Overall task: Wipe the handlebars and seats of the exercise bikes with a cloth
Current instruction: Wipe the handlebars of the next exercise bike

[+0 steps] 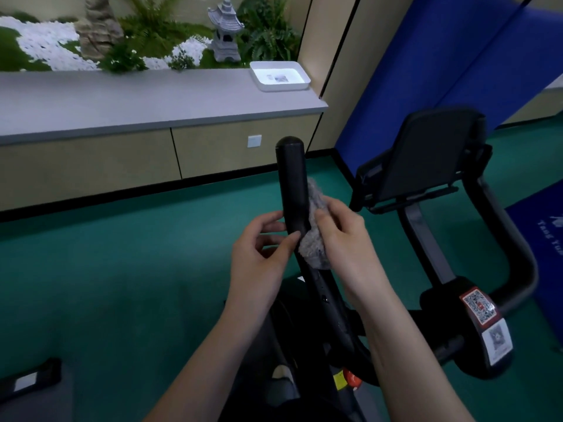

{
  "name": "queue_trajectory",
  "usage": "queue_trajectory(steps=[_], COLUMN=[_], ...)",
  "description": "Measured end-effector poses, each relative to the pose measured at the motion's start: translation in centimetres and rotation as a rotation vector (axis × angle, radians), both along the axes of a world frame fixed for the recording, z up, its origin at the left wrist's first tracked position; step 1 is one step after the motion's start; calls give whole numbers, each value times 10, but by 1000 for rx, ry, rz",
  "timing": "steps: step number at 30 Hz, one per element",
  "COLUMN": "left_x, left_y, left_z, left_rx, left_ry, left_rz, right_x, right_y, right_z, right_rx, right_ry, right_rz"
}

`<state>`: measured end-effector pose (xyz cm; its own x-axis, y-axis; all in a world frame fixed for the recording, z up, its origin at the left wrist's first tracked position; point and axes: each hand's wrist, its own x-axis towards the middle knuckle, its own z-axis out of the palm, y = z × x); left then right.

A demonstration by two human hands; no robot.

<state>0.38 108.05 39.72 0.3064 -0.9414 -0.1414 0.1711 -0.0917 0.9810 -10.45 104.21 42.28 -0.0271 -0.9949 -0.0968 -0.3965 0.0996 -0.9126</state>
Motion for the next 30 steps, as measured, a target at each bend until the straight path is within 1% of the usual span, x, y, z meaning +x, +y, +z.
queue_trajectory(steps=[2, 5, 6, 8, 10, 11, 12, 14, 15, 18, 20, 22, 24, 27, 30], left_x=[2, 6, 8, 12, 16, 20, 24, 35, 39, 46, 44, 38, 35, 35, 35], left_y=[0, 0, 0, -1, -2, -2, -3, -4, -5, -12, -21, -31, -41, -54, -59], left_z=[0, 0, 0, -1, -4, -5, -6, -8, -7, 0, 11, 21, 27, 32, 35], left_rx=[-10, -17, -21, -35, -62, -94, -146, -293, -375, -662, -807, -881, -901, -853, -826], left_ry=[-5, -17, -24, -41, -85, -149, -254, -544, -702, -1108, -1304, -1424, -1522, -1639, -1689], left_rz=[-16, -50, -58, -74, -100, -108, -107, -74, -61, -76, -125, -203, -304, -421, -452], right_x=[-5, 2, 5, 6, -2, -9, -15, -25, -27, -24, -17, -16, -22, -32, -26], right_y=[6, 8, 6, 5, 8, 10, 14, 22, 25, 32, 36, 41, 46, 49, 47], right_z=[-3, -1, 0, 0, 2, 3, 3, 4, 5, 7, 10, 8, 7, 5, 7], right_rx=[52, 71, 51, 22, 47, 77, 113, 159, 148, -29, -157, -197, -193, -222, -301], right_ry=[-42, -224, -224, -151, -89, -64, -46, -22, -3, 118, 190, 219, 240, 221, 175], right_rz=[-15, -72, -90, -89, -62, -45, -27, -6, -15, -93, -89, -55, -40, -84, -71])
